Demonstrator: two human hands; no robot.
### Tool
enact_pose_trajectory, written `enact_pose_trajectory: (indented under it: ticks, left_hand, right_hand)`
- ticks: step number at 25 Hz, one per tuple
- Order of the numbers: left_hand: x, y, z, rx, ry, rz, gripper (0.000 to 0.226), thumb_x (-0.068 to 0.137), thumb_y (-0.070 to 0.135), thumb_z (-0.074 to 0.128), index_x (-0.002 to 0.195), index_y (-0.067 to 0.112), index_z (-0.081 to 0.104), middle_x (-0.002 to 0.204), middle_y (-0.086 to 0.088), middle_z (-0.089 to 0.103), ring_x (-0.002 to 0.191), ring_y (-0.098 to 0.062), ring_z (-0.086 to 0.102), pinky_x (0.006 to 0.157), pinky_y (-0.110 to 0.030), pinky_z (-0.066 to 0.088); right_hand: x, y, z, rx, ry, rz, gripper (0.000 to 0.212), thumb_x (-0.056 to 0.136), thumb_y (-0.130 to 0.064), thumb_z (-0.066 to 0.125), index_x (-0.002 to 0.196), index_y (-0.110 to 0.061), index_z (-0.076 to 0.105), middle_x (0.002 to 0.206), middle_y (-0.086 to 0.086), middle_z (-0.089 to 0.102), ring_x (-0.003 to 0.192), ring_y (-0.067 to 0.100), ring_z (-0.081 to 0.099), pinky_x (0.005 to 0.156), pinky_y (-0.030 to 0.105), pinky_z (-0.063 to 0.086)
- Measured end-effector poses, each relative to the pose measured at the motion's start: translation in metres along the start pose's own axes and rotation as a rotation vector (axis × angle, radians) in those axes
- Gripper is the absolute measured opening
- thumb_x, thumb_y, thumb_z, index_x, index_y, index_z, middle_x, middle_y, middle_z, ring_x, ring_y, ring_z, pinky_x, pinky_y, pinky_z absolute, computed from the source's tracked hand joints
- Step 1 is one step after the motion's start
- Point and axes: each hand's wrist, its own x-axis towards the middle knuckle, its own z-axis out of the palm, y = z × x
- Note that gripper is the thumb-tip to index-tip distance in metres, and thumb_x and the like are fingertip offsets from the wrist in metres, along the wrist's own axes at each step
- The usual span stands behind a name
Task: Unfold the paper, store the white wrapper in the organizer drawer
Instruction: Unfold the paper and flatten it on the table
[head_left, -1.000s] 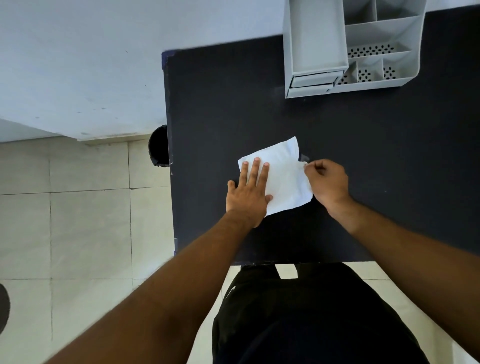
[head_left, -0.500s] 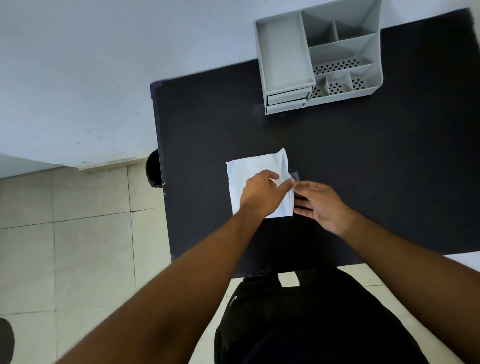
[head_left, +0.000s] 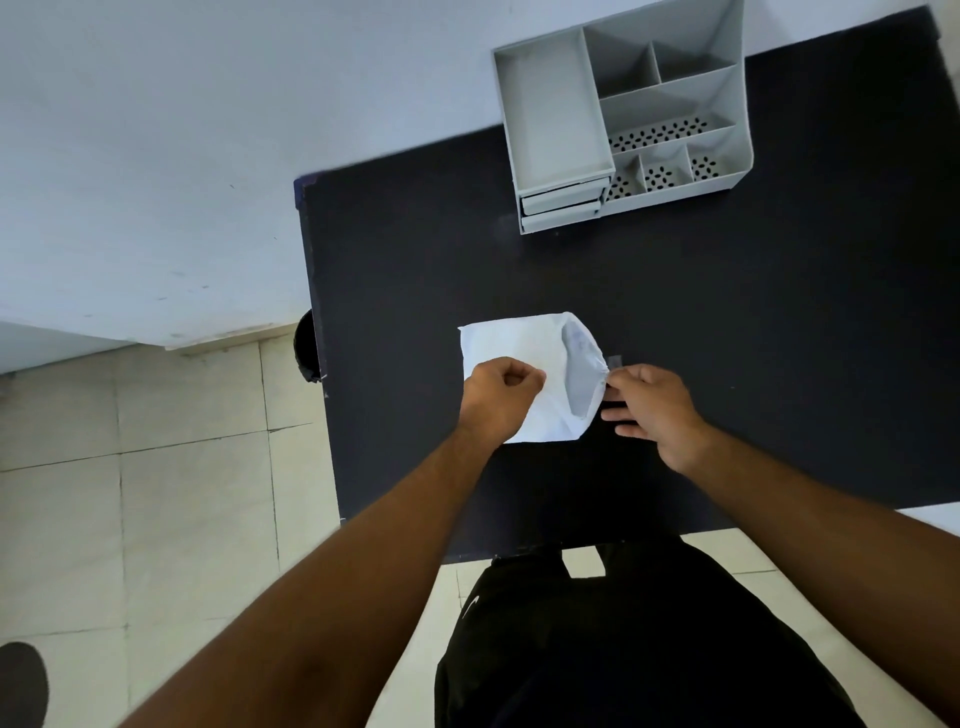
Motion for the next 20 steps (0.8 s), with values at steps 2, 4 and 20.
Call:
enact_pose_trajectory:
  ticks: [2,4,20]
  left_hand:
    - [0.003,-0.002,-0.005,-0.018,-0.025,0.016,0.02,0.091,0.037,0.069,0.087,0.018,0.072,0.087,0.005,0.074,0.078,-0.012,0.066,0.072,-0.025,0.056]
    - [0.008,-0.001,-0.013,-0.055,0.055,0.027,0.024,0.093,0.04,0.067,0.089,0.017,0.071,0.091,0.004,0.073,0.081,-0.013,0.066,0.07,-0.023,0.054]
    - [0.044,0.025,-0.076,-0.031,0.28,0.072,0.014,0.099,0.022,0.061,0.105,0.02,0.074,0.097,0.008,0.071,0.081,-0.006,0.065,0.063,-0.014,0.048]
  right_hand:
    - [0.0,-0.004,-0.002,-0.094,0.123,-0.087,0.028,0.09,-0.046,0.06,0.106,-0.024,0.066,0.099,-0.002,0.073,0.09,0.02,0.072,0.076,0.037,0.059]
    - [0.001,-0.012,-0.003,-0.189,0.244,-0.229,0.034,0.087,-0.05,0.061,0.111,-0.026,0.066,0.1,-0.006,0.07,0.095,0.017,0.068,0.08,0.034,0.054]
    - [0.016,-0.098,0.03,-0.627,0.161,-0.572,0.008,0.091,-0.034,0.059,0.089,-0.031,0.066,0.087,-0.009,0.068,0.09,0.021,0.068,0.082,0.042,0.057]
